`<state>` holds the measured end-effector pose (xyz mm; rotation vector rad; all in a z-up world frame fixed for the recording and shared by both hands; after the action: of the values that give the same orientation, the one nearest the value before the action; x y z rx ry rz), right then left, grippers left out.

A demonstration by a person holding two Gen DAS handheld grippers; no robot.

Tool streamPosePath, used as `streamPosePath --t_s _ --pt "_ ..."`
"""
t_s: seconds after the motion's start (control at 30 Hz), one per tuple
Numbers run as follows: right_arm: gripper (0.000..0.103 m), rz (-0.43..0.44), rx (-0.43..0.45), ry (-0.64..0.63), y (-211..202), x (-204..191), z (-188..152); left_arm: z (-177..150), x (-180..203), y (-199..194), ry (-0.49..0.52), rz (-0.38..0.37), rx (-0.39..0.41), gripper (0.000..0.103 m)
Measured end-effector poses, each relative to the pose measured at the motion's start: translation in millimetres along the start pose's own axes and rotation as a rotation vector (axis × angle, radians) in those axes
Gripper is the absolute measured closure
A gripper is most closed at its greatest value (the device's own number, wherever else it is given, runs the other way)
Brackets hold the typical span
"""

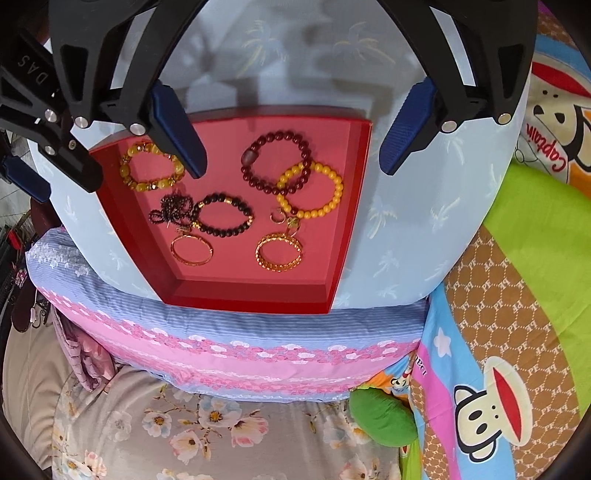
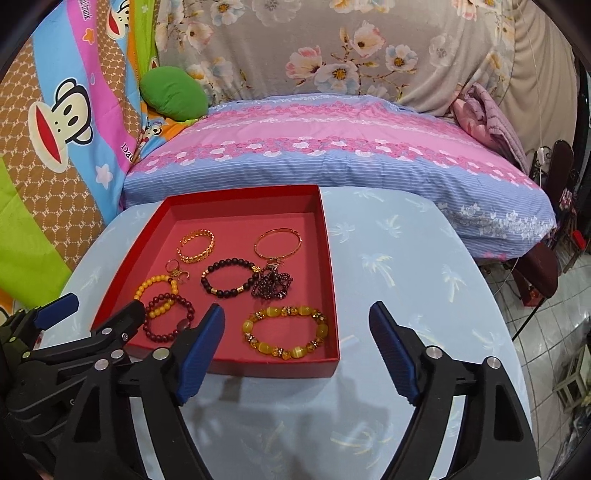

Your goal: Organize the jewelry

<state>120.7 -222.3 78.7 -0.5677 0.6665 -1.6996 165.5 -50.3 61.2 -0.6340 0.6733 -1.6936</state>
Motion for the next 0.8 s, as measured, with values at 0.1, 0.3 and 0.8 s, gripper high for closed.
streamPosePath --t_s 0.1,0.3,0.8 --pt "0.021 -0.016 0.011 -0.022 -5 -3 -6 -7 -2 -1 -0.011 0.003 -0.007 0.013" --pt "0.019 -0.028 0.012 -0.045 -8 -7 -19 -24 -8 -1 -0.024 0.016 -0.022 0.012" --pt "0.019 -0.029 -0.005 -0.019 -4 -9 -44 -44 -9 -2 -0.011 0.056 0.006 0.012"
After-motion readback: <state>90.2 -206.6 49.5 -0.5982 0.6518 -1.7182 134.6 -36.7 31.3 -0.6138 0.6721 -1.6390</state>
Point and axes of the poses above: each gripper's, at about its wrist camera, not at the fingertips, and y roughly the way its jaws point, x to its right, z to its top, the point moved 1 cm from there along y, roughly the way its jaws point, and after that the axes turned 3 degrees about -z, right-handed, at the moved point
